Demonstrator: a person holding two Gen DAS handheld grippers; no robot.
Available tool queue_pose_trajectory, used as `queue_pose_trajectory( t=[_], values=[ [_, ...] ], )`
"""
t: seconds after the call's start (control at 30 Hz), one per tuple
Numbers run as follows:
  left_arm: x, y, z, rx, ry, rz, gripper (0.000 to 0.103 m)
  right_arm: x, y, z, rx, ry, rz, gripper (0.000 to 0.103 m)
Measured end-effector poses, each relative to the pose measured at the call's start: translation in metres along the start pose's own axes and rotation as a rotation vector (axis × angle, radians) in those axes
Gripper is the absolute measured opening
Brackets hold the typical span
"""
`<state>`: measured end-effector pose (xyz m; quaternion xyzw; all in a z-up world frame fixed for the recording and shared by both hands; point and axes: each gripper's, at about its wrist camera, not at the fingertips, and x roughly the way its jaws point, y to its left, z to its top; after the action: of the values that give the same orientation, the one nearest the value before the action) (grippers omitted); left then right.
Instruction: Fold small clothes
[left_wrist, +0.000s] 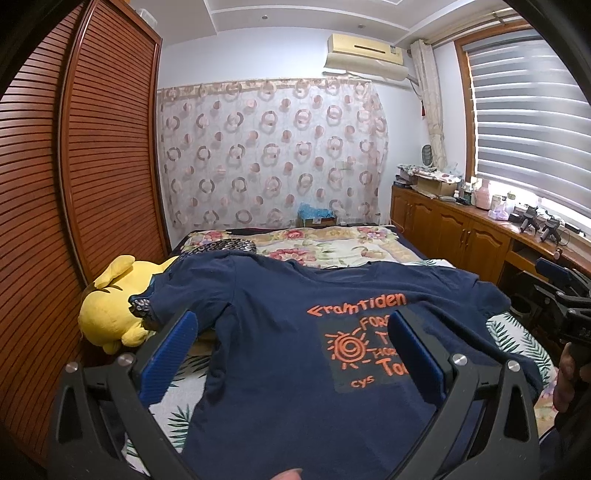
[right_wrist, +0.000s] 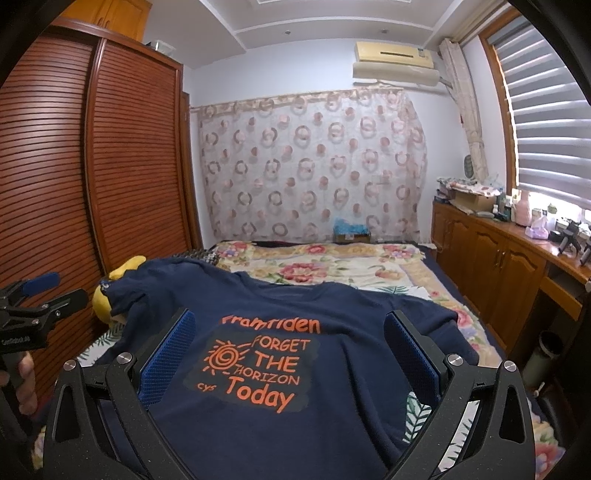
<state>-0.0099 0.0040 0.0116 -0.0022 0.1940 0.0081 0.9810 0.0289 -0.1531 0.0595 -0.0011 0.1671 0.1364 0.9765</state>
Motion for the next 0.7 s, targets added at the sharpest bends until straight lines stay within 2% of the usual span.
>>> queue_pose_trajectory(
  t=[0.17,0.4,0.7],
  values=[
    [0.014,0.021,-0.004,-0.009,0.035,0.007,0.103,0.014,0.016,-0.012,-0.024,0.032,0.044,0.103],
    [0.049,0.050,-0.014,0.002,0.098,0.062,0.103,0.040,0.021,-0.024,-0.040,0.083,0.083,0.103],
    [0.078,0.100,-0.025,-0.074,0.146,0.086,0.103,0.071,0.031,-0.032,-0.079,0.137,0.120,0.103]
  ],
)
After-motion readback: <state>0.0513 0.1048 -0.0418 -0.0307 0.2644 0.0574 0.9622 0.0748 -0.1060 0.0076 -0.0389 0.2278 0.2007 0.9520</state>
